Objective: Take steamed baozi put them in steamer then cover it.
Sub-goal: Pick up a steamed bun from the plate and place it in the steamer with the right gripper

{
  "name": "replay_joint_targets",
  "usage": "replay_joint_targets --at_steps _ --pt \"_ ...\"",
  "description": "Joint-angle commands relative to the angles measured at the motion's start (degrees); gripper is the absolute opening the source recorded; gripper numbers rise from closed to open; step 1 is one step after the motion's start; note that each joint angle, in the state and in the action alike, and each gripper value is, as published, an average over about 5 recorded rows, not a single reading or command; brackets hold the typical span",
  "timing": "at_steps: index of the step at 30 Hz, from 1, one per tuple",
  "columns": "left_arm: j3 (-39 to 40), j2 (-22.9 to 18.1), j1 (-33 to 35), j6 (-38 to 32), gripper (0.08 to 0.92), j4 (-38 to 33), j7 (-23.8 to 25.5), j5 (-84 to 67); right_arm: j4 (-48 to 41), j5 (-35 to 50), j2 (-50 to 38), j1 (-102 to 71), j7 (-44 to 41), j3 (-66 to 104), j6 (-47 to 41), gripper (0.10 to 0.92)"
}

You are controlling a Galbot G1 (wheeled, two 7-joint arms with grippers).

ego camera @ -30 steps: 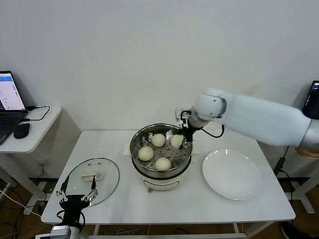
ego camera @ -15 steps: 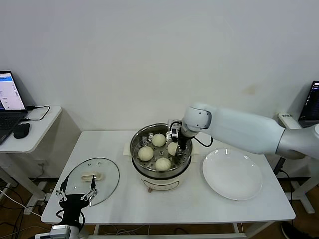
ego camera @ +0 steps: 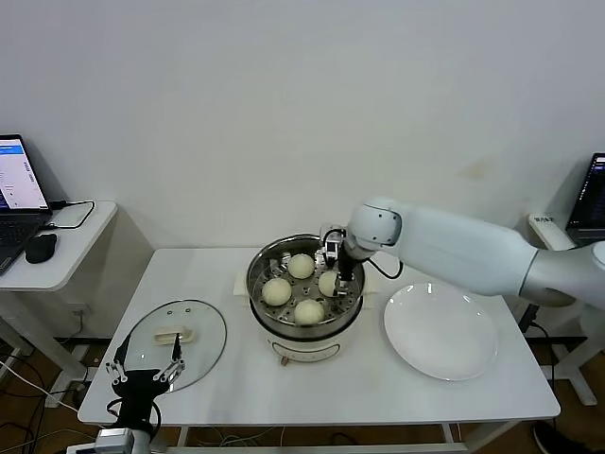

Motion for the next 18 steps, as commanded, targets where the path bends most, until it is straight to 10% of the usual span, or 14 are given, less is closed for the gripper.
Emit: replay_joint_targets --at_steps 1,9,18 --pt "0.0 0.1 -0.1 0.1 0.823 -0.2 0.1 0.0 11.8 5.5 -9.6 1.8 4.3 4.6 -0.4 0.822" --pt "0.3 0.2 -0.4 0.0 0.823 0.0 0.2 0.3 26.6 14.4 -26.6 -17.7 28.9 22.8 10.5 0.823" --pt "1.1 -0.4 -0.1 -1.3 0.823 1.0 1.0 1.9 32.9 4.3 -29.1 -71.2 40.6 64.8 34.1 0.823"
